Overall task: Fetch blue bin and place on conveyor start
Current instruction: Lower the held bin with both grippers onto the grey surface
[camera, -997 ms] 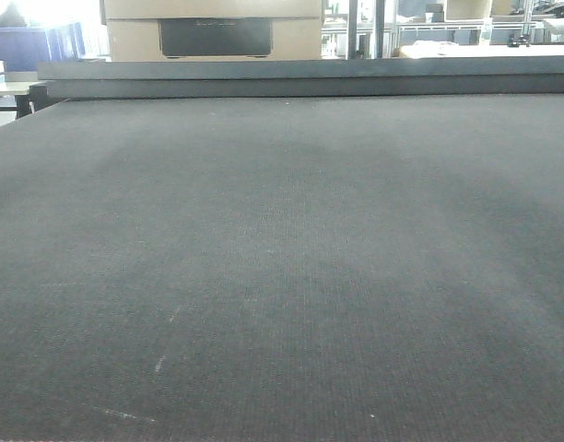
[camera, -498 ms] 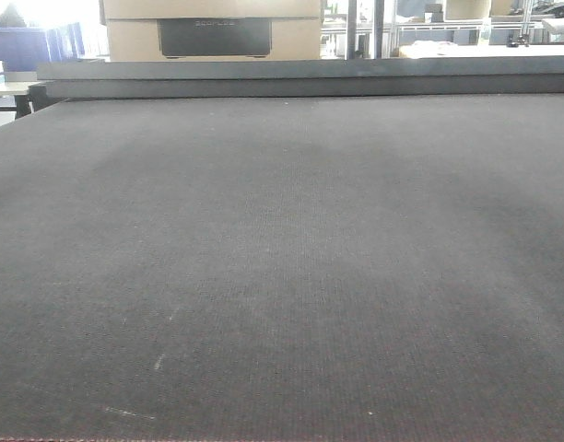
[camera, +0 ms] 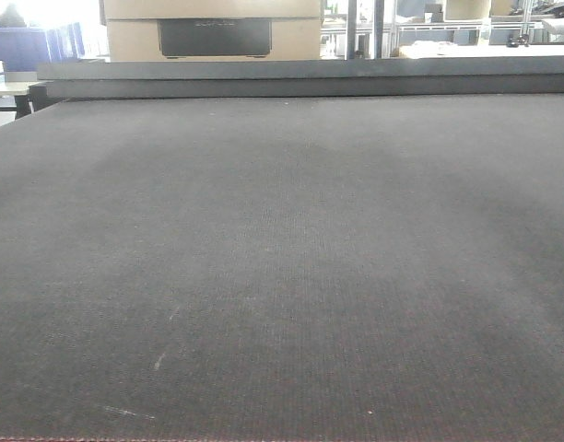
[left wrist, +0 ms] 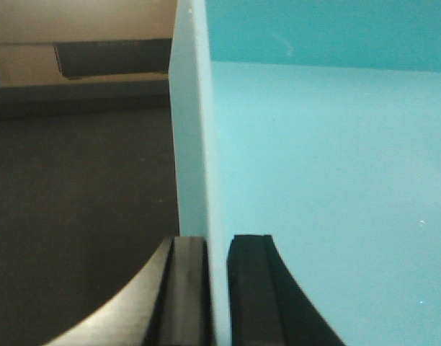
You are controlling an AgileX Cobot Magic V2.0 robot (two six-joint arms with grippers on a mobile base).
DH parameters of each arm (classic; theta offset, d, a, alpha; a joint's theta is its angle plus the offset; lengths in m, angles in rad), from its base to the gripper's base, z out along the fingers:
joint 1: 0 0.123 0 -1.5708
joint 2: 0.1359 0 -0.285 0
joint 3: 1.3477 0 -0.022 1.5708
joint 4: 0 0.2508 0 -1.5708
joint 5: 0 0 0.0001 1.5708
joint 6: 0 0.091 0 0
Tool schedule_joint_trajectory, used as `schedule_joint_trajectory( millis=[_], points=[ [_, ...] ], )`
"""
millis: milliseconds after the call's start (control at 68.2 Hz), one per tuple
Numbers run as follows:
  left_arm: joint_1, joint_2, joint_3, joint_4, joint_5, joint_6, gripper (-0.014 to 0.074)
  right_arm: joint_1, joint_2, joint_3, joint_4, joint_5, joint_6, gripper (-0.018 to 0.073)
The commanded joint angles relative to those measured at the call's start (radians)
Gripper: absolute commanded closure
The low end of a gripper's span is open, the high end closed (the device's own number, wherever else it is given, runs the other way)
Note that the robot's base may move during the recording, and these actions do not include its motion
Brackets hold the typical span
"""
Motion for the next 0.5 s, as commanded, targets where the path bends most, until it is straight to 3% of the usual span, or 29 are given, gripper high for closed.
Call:
schedule_joint_trajectory(
  millis=[0, 73, 191, 484],
  points=[
    [-0.011, -0.015, 0.000, -0.069, 0.044, -0.002, 0.0708, 0.008, -0.008, -0.002, 0.044, 0.040, -0.026, 0.0712],
    [-0.011, -0.015, 0.040, -0.074, 0.102, -0.002, 0.0708, 0.008, -0.008, 0.029, 0.044, 0.080, -0.026, 0.0712],
    [-0.011, -0.015, 0.160, -0.096, 0.091, -0.002, 0.0708, 0.008, -0.008, 0.135, 0.044, 0.084, -0.026, 0.0712],
    [-0.011, -0.006, 0.549, -0.111, -0.220, -0.002, 0.0708, 0.008, -0.007, 0.519, 0.044, -0.178, -0.026, 0.0712]
  ],
)
